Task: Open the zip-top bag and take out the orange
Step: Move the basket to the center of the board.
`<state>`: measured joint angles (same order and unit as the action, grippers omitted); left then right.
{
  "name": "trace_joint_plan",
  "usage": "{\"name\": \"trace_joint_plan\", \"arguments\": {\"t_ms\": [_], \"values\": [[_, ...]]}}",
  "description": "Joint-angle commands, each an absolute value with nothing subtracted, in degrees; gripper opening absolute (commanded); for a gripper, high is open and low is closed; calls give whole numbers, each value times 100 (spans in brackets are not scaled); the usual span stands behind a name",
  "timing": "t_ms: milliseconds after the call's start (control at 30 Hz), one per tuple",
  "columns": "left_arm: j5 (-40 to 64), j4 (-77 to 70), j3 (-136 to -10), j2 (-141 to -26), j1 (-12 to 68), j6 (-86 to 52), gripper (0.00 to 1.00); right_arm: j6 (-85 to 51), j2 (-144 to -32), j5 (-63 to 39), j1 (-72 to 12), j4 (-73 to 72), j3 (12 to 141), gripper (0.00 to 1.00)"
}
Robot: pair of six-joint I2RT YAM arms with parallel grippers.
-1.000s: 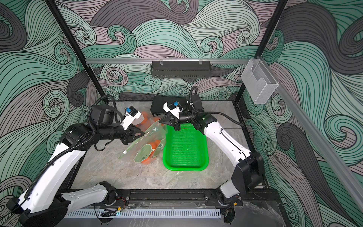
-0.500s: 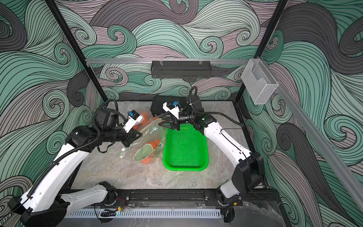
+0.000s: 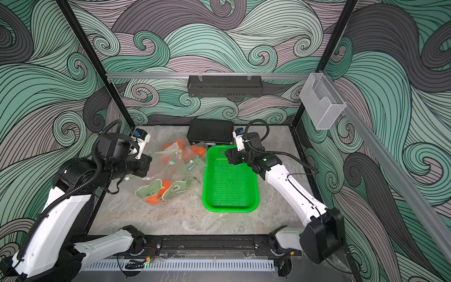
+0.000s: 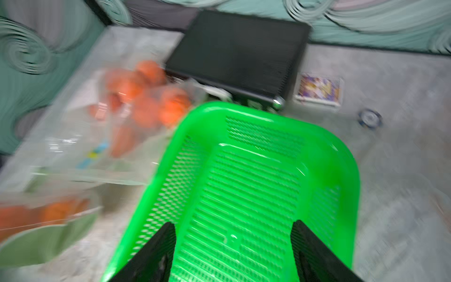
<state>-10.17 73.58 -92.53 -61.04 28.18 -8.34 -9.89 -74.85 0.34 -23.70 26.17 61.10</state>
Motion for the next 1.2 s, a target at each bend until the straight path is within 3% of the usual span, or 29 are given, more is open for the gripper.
{"name": "trace_joint_plan", "arguments": {"t_ms": [0,200,333,567,667,1000,1167], "values": [[-797,7484,-9043,-5892,2795,-1071,0,-1232,-7296,973,-2007,3032,5805,77],[-589,7110,-8540,-5742,2795,-1064,0,-1346,-7580,1300,-1705,3004,5397,77],[-413,7000,-8427,-5723,2795,-1019,0,-1308,-8107,982,-1653,2926,5416,71],[-133,6715,-8196,-5582,2795,-1028,0,-1556,-8882,704,-1380,2550,5757,30],[-119,6696,-8181,-5566,2795,-1012,0,-1573,-9254,624,-1344,2534,6149,22],[110,6583,-8056,-5513,2795,-1098,0,-1465,-10345,427,-1156,2562,7306,23],[1118,5933,-7631,-5440,2795,-1400,0,-1340,-10127,261,-1133,2728,7413,60]]}}
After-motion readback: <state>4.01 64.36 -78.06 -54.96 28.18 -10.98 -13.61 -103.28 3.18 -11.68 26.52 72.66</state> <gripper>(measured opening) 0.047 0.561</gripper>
